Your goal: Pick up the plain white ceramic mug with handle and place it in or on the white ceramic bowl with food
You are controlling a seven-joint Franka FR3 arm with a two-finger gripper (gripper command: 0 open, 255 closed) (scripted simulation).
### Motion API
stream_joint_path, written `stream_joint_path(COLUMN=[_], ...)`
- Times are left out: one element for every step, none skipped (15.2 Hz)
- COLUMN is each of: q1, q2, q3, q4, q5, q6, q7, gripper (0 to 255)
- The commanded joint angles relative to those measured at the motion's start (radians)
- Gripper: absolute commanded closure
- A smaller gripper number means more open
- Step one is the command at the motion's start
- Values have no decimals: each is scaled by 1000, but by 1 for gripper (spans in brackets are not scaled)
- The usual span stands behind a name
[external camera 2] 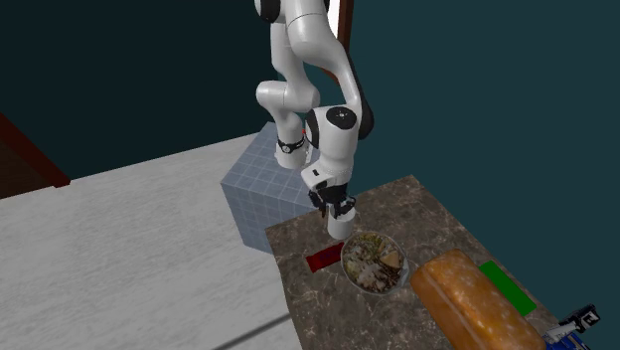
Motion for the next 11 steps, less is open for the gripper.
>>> stream_joint_path(q1=[0,0,0,0,0,0,0,0,2,3,5], q2=[0,0,0,0,0,0,0,0,-11,-21,-31], q3=[0,0,0,0,0,0,0,0,-2,-5,-7], q4=[0,0,0,0,0,0,0,0,5,11,17], q5=[0,0,0,0,0,0,0,0,7,14,20], q6=[0,0,0,0,0,0,0,0,-15,-29,-44], q7=[0,0,0,0,0,0,0,0,-6,-11,-16], gripper=[255,255,255,255,255,255,255,255,255,255,255])
